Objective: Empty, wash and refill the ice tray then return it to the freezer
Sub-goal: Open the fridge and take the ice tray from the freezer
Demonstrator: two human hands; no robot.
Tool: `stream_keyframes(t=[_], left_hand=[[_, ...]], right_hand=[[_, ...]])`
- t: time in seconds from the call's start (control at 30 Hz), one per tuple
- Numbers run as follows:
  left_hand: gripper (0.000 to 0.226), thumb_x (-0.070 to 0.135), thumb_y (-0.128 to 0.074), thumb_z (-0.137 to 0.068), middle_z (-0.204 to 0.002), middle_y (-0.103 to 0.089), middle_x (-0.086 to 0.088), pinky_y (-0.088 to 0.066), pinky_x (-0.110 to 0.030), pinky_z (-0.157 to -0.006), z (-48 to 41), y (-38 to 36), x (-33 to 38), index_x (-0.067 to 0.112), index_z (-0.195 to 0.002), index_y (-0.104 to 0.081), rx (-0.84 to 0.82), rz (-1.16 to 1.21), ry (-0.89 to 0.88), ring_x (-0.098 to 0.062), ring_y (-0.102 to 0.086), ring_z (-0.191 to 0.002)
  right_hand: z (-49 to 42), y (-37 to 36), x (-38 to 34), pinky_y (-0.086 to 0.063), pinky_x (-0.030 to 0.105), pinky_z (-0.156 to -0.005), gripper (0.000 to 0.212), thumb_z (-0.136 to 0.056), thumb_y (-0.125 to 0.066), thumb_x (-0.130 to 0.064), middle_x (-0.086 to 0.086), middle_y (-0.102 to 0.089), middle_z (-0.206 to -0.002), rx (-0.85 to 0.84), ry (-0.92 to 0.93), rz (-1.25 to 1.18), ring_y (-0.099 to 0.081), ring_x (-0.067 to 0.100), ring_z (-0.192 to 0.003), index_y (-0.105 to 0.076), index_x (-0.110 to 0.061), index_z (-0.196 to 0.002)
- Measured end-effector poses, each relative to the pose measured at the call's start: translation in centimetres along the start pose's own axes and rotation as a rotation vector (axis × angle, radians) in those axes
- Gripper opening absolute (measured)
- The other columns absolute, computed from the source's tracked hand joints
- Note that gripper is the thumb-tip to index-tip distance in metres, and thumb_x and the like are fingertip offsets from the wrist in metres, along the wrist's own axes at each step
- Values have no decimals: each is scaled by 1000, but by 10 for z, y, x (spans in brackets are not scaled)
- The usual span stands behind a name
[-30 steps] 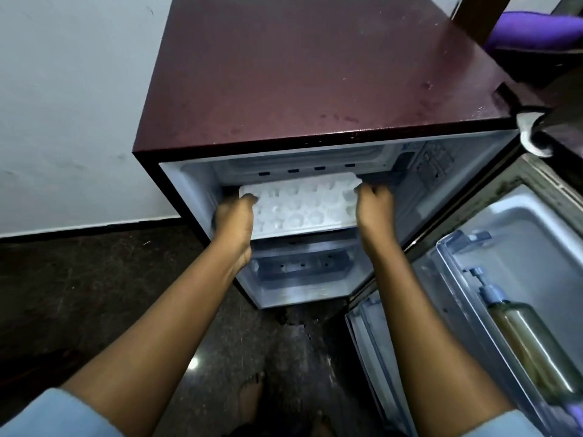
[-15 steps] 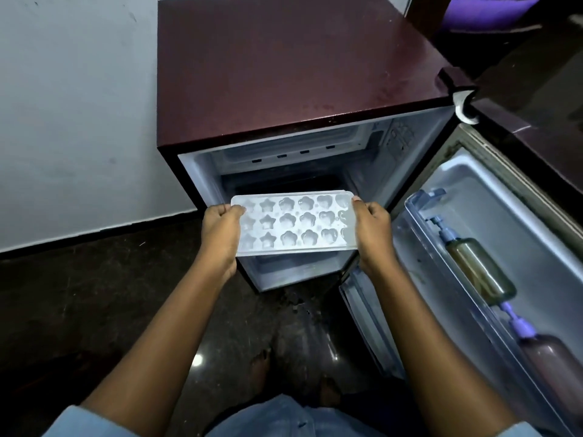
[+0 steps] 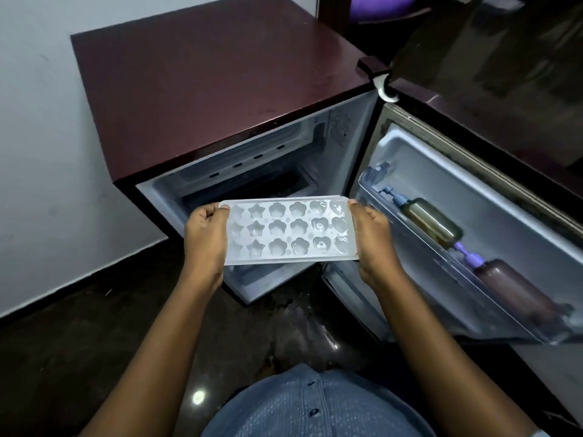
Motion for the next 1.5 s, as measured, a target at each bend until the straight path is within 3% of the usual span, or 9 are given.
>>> stream_keyframes(t=[0.1,0.3,0.5,0.63,0.77,0.9,1.07,1.3,1.5], left_hand=[[15,29,-61,-104,-105,-75,-8,-62,-41,-75,-3,-6,3,16,-110,-66,-55,-19,-16,-20,-73,-88],[14,28,-59,-106,-97,-74,-3,-56,-29,-61,-2,-21,12,15,-111,-65,-211,-63,-32,-11,-72,-74],[7,24,-60,-106,-103,-77,-10,-64,-50,-84,7,-47,24,19,-102,-64,-388,-75,-18,-24,-76,-86],[8,23,-61,-105,-108,-76,-14,-63,-50,-86,20,-69,26,19,-100,-65,-484,-79,-22,-32,-76,-95],[10,20,-60,-106,-97,-76,-9,-63,-37,-72,37,-90,22,16,-100,-68,-565,-99,-26,-19,-74,-77],[15,19,-60,-105,-99,-79,-13,-63,-43,-79,64,-115,19,13,-97,-71,-645,-106,-29,-27,-75,-85],[17,16,-57,-107,-85,-78,-6,-63,-30,-61,108,-149,13,9,-100,-71,-730,-145,-35,-14,-75,-68],[22,20,-61,-104,-103,-80,-14,-60,-45,-85,176,-192,-6,4,-112,-72,-860,-152,-29,-32,-74,-93],[17,24,-61,-104,-87,-75,-8,-55,-43,-79,233,-225,-26,12,-99,-71,-973,-209,-57,-29,-68,-87]], right_hand=[[11,8,3,-60,62,-85,30,-104,-61,-33,18,-79,-99,57,-16,-3,-76,44,-92,-72,-6,-103],[37,26,12,-61,37,-64,31,-106,-59,-30,9,-78,-83,199,-11,-70,-75,28,-71,-73,-3,-108],[66,49,19,-59,31,-59,34,-107,-58,-26,9,-76,-83,348,28,-154,-73,21,-67,-70,6,-110],[84,70,27,-62,44,-77,40,-106,-59,-28,19,-79,-100,431,51,-222,-75,30,-81,-68,10,-114],[101,95,33,-62,47,-80,32,-106,-59,-30,14,-80,-95,486,53,-273,-77,37,-89,-75,-2,-105],[121,125,35,-62,51,-83,35,-107,-58,-31,19,-79,-102,558,61,-342,-77,40,-95,-75,-1,-109],[152,171,37,-60,58,-90,36,-107,-58,-34,19,-79,-102,640,77,-389,-76,41,-98,-77,-3,-105],[195,241,50,-59,61,-87,49,-104,-61,-38,24,-77,-106,767,90,-455,-75,42,-99,-68,10,-109],[233,296,70,-61,55,-85,51,-103,-61,-41,20,-78,-105,853,91,-500,-76,40,-98,-67,10,-111]])
Point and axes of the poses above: each hand's wrist, its own z-axis away from the middle knuckle, its own y-axis out of the back of the hand, x = y × z, the point moved 4 cm from there along -z, towards the middle knuckle
